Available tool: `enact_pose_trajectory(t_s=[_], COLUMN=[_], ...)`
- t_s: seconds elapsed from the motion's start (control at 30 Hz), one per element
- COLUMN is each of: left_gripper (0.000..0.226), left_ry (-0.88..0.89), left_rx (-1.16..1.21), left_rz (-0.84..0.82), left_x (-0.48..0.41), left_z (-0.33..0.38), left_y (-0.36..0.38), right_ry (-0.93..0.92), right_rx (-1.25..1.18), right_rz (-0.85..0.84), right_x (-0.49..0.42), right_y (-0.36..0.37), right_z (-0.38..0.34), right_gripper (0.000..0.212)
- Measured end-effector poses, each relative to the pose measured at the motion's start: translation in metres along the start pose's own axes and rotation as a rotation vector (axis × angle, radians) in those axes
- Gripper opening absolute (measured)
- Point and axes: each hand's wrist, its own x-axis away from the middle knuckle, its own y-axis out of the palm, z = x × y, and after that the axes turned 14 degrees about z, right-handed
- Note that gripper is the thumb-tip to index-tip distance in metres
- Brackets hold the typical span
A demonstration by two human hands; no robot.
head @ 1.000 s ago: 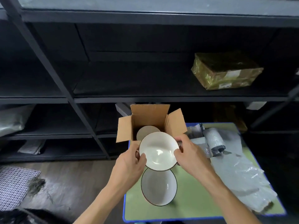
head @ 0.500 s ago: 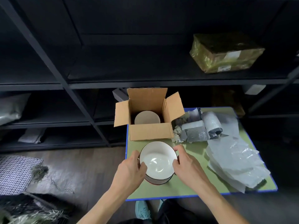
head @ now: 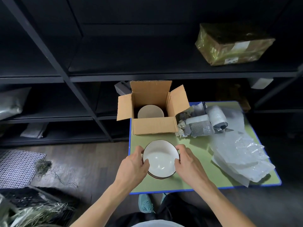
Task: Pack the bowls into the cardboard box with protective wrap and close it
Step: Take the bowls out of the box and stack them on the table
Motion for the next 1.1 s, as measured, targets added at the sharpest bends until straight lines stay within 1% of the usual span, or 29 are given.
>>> enact_pose_trajectory(t_s=[0.2,0.33,0.5,0.67,0.73,0.8,0.97,1.1], left_gripper=[0.017,0.014,0.011,0.021,0.032,0.044,0.049,0.061], left_ry=[0.079,0.15,0.272,0.352,0.349,0.314,0.24,0.204], left_rx=[0.003,0.042,0.044,-0.046,-0.119,-0.19,-0.302,-0.361], left_rz=[0.082,0.182,0.31,0.429,0.432,0.398,0.355,0.341], left_x=[-0.009,-0.02,-0.044,-0.076,-0.091,-0.107,-0.127,-0.132], left_z=[-0.003,0.004,0.016,0.022,0.021,0.02,0.015,0.014], left_y=[-0.003,-0.013,-0.025,-0.032,-0.031,-0.029,-0.018,-0.01], right_ry=[-0.044,-0.114,-0.216,-0.31,-0.329,-0.34,-0.341,-0.296], right_rx=[0.072,0.14,0.068,0.038,0.027,0.013,0.051,0.158], right_rz=[0.066,0.146,0.202,0.238,0.238,0.226,0.184,0.089], right_x=[-0.002,-0.007,-0.03,-0.066,-0.082,-0.096,-0.128,-0.152], right_y=[0.001,-0.006,-0.02,-0.026,-0.025,-0.024,-0.017,-0.007], right_z=[0.001,-0.005,-0.019,-0.039,-0.045,-0.051,-0.061,-0.065], right_gripper=[0.027,0.03,0.034,0.031,0.031,0.031,0.03,0.03])
